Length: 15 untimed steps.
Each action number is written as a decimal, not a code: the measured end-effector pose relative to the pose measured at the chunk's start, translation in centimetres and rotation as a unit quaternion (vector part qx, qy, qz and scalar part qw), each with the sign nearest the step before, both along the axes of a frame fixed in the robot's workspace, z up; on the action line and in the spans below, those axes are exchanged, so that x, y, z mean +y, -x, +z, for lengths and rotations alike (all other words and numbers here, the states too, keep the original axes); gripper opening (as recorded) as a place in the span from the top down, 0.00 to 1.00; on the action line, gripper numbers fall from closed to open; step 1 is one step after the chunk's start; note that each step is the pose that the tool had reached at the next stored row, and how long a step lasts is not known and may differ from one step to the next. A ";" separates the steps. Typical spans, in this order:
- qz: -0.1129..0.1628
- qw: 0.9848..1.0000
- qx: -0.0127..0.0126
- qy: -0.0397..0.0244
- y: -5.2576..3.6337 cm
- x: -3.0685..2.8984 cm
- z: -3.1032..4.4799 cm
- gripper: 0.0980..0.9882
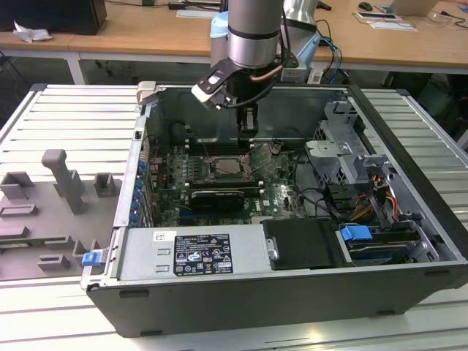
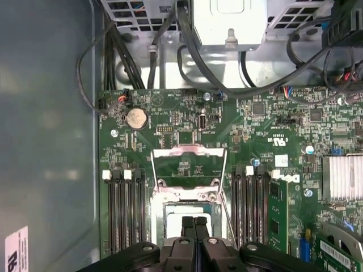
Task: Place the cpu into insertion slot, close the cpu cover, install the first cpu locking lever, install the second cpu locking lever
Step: 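Close the cpu cover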
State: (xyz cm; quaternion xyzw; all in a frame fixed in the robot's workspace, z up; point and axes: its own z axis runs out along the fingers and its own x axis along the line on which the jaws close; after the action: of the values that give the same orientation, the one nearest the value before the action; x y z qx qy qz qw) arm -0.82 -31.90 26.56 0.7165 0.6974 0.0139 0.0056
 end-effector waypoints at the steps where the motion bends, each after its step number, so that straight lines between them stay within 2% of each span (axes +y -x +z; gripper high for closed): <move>1: 0.000 1.000 0.000 0.000 -0.25 0.00 0.00 0.99; 4: 0.000 1.000 0.000 0.000 -1.04 0.00 0.00 0.99; 10: 0.000 1.000 0.000 0.000 -1.74 0.01 -0.02 0.99; 13: 0.000 1.000 0.000 0.000 -3.36 0.01 -0.42 0.99; 15: 0.001 1.000 0.000 0.000 -3.85 0.02 -0.53 0.99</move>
State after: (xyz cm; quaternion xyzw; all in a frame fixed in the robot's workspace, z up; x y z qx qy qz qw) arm 3.04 -31.88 26.03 0.7161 0.6978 0.0139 0.0055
